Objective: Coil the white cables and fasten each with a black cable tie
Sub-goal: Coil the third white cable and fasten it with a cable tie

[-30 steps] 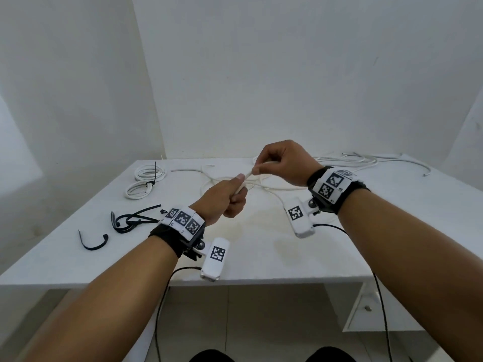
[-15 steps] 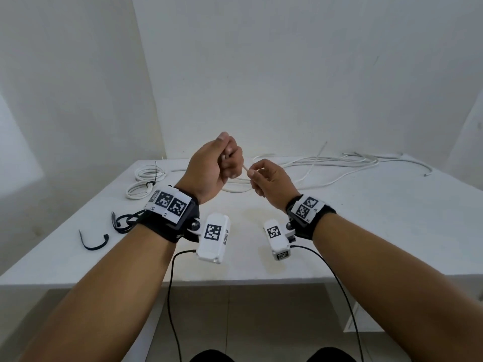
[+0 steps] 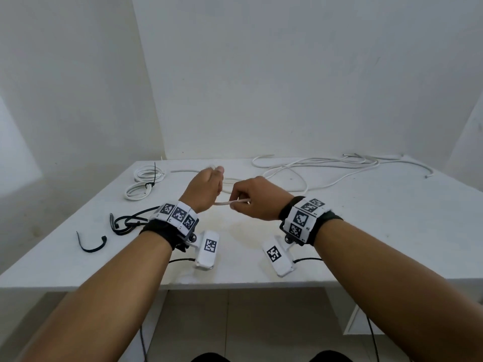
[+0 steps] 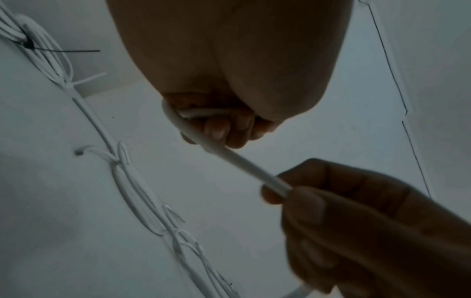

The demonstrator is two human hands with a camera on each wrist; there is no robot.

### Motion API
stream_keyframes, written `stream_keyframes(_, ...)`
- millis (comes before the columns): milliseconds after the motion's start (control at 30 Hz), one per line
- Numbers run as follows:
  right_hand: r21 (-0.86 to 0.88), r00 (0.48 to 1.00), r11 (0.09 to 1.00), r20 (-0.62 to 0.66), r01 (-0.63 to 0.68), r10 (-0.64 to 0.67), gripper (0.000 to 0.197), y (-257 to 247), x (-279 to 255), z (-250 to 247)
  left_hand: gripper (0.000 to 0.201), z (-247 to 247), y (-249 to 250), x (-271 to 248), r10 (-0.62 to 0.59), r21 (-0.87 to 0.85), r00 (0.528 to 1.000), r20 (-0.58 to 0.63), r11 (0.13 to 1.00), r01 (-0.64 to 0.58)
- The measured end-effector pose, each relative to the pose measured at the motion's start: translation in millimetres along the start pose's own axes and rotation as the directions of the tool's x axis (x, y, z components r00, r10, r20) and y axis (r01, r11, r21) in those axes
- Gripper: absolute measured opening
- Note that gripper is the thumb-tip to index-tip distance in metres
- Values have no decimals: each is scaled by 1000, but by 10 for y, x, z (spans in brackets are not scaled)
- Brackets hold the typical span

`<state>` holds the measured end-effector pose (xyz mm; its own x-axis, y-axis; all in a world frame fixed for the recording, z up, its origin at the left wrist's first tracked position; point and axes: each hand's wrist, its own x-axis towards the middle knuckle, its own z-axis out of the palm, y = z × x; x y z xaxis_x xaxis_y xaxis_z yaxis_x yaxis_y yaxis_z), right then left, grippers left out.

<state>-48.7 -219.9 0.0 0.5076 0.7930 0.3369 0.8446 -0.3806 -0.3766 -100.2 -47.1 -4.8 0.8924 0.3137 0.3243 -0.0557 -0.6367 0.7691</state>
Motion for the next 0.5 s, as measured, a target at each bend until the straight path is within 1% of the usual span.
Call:
stream_keyframes(100,3,998,998,-31,63,-62,7,-9,14,-184,57,8,3,-63,16,192,987,163,980,-47)
stream_keyframes(167,11,993,994,-44,110,-109,6,-28,24,-304,58,33,62,-114,7,196,957,289,978,-66)
stream_keyframes(200,27,992,992,-48,120,-119,5,-34,32,-355,56,48,85,-132,-13,136,943,333,990,-35)
stream_keyframes(267,95,992,990,-74,108,-101,4,-18,48,-437,53,81,110,-164,-49,-97,923,381,991,92)
stream_keyframes(333,201,993,977,-114,66,-43,10,18,53,-505,61,104,136,-190,-42,-322,909,415,928,189)
stream_keyframes(367,261,992,964,-129,49,-15,13,47,53,-525,63,114,157,-203,-28,-393,899,437,893,219)
stream_keyframes(400,312,990,949,-142,42,3,15,79,51,-539,62,121,172,-210,-3,-441,890,456,868,229)
stream_keyframes(500,425,982,904,-189,53,32,16,149,48,-534,53,125,235,-227,83,-520,878,471,830,201)
